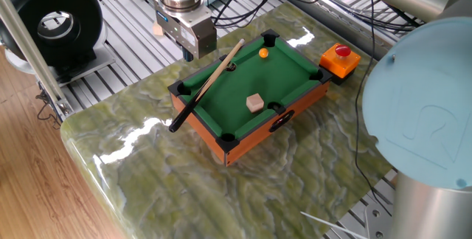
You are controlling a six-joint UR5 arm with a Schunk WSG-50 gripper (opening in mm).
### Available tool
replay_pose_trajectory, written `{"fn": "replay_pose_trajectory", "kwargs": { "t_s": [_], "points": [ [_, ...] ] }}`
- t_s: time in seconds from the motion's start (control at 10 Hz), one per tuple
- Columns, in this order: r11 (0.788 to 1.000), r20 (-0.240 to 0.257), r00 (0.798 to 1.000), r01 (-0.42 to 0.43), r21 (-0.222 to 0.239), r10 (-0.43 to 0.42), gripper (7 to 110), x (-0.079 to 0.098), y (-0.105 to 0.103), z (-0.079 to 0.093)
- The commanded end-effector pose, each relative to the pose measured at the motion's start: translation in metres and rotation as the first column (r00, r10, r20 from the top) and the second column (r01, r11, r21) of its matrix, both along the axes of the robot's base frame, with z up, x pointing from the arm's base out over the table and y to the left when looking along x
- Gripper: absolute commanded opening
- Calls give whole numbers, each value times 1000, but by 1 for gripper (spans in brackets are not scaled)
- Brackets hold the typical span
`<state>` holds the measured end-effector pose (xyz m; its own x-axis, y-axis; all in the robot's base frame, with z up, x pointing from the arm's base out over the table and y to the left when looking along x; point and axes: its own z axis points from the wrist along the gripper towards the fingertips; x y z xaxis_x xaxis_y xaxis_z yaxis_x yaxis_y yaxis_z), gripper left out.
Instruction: Hit the pool ball
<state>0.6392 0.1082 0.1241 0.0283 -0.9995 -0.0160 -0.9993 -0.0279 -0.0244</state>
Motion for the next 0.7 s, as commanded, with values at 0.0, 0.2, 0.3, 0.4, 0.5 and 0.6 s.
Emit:
{"fn": "replay_pose_trajectory", "kwargs": {
  "t_s": [0.0,0.2,0.3,0.4,0.5,0.6],
  "points": [
    [1000,-1,1000,8,17,-8,7,0,3,1],
    [1000,-1,1000,11,17,-11,7,0,3,1],
    [1000,-2,1000,9,21,-9,7,0,4,1],
    [1000,-2,1000,12,24,-12,7,0,5,1],
    [1000,-2,1000,17,20,-17,7,0,4,1],
    [1000,-2,1000,17,18,-17,7,0,4,1]
  ]
}}
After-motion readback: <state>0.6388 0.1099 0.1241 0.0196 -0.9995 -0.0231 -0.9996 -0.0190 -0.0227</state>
